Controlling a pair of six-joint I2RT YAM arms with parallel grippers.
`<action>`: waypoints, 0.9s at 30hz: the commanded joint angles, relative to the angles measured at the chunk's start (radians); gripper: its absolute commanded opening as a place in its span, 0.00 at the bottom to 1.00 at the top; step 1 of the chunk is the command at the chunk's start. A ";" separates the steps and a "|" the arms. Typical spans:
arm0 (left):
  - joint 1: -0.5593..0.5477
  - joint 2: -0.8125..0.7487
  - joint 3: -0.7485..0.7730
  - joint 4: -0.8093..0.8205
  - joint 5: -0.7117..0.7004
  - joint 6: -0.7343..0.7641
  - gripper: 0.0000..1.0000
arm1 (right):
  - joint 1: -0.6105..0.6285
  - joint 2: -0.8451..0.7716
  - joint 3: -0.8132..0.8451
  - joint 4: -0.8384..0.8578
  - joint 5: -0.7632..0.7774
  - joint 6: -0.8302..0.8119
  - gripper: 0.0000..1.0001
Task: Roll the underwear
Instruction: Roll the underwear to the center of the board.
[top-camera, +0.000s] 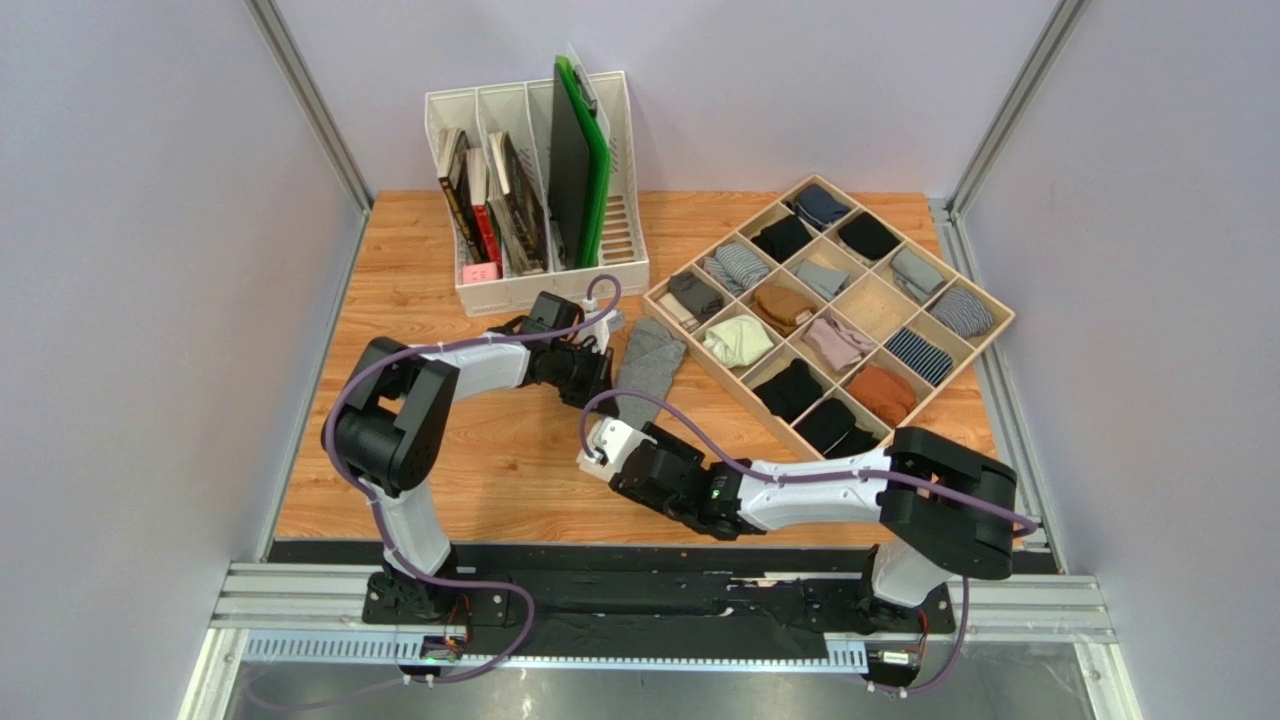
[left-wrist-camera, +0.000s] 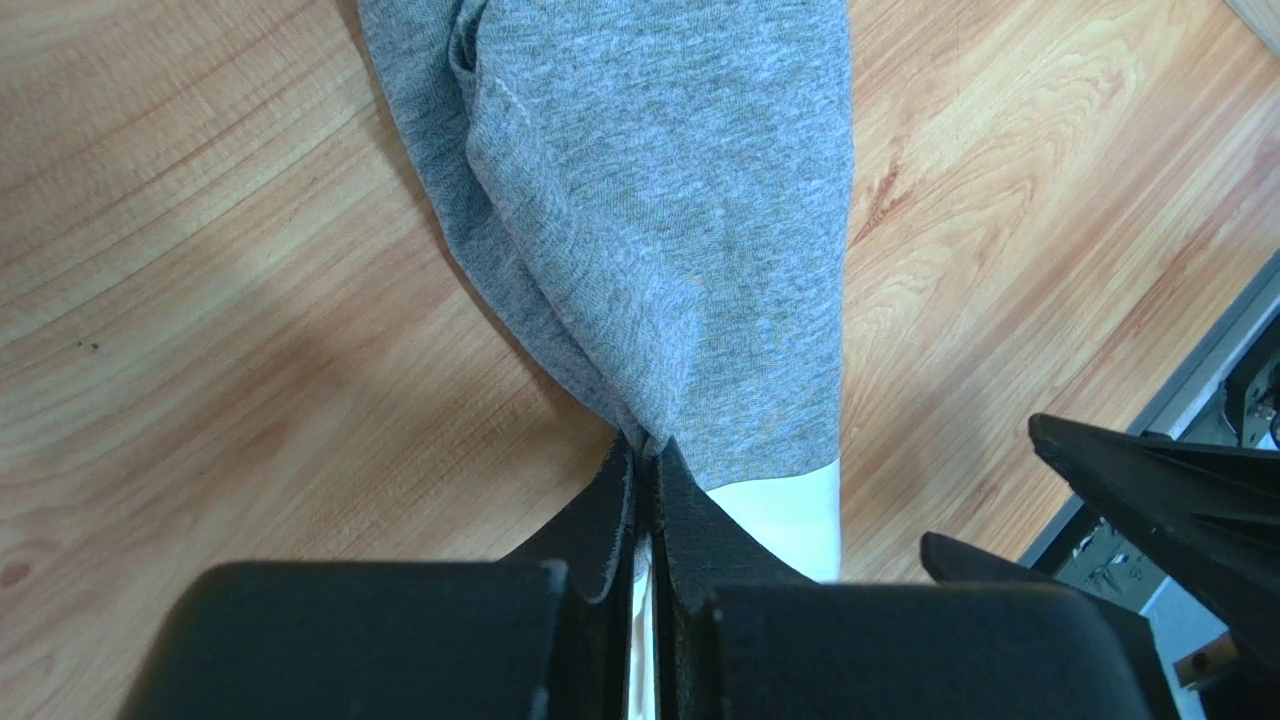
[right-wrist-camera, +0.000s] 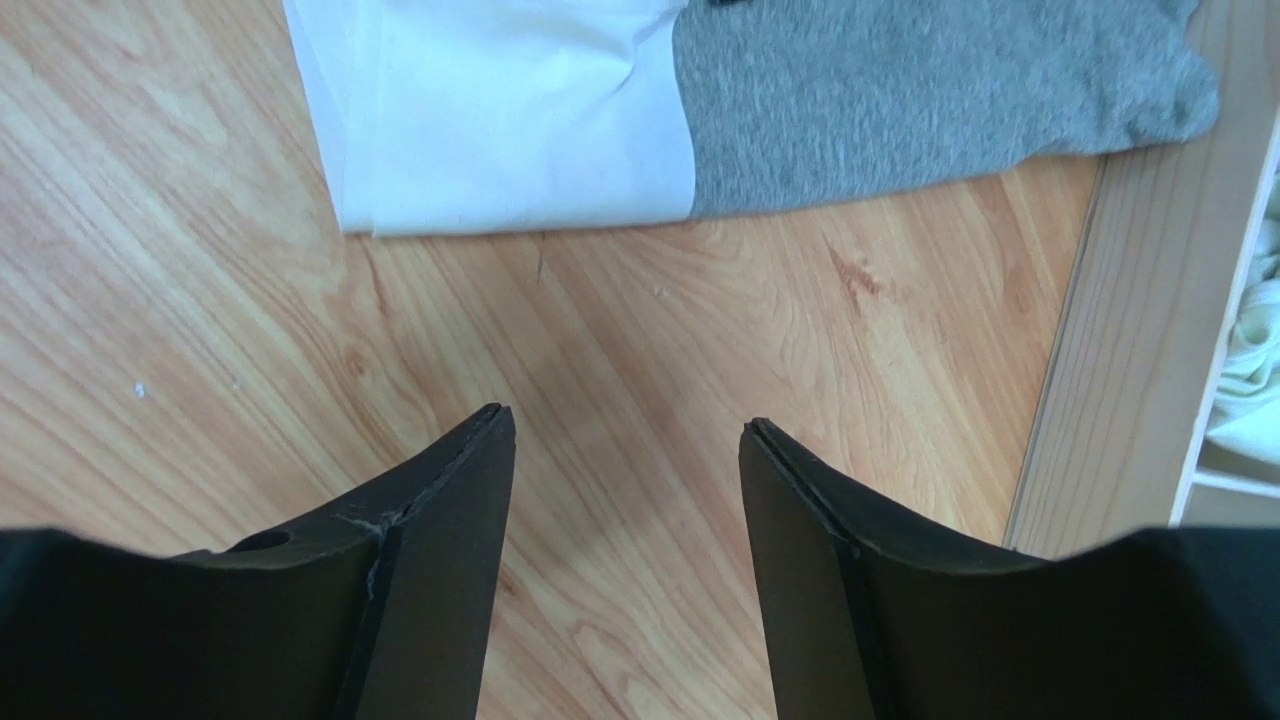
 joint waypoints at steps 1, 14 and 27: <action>0.005 0.040 0.018 -0.019 -0.023 0.037 0.00 | 0.023 0.028 0.004 0.153 0.050 -0.047 0.60; 0.019 0.048 0.018 -0.014 0.008 0.033 0.00 | 0.097 0.177 0.013 0.301 0.111 -0.153 0.57; 0.024 0.040 0.016 -0.012 0.016 0.031 0.00 | 0.126 0.244 0.048 0.356 0.087 -0.216 0.54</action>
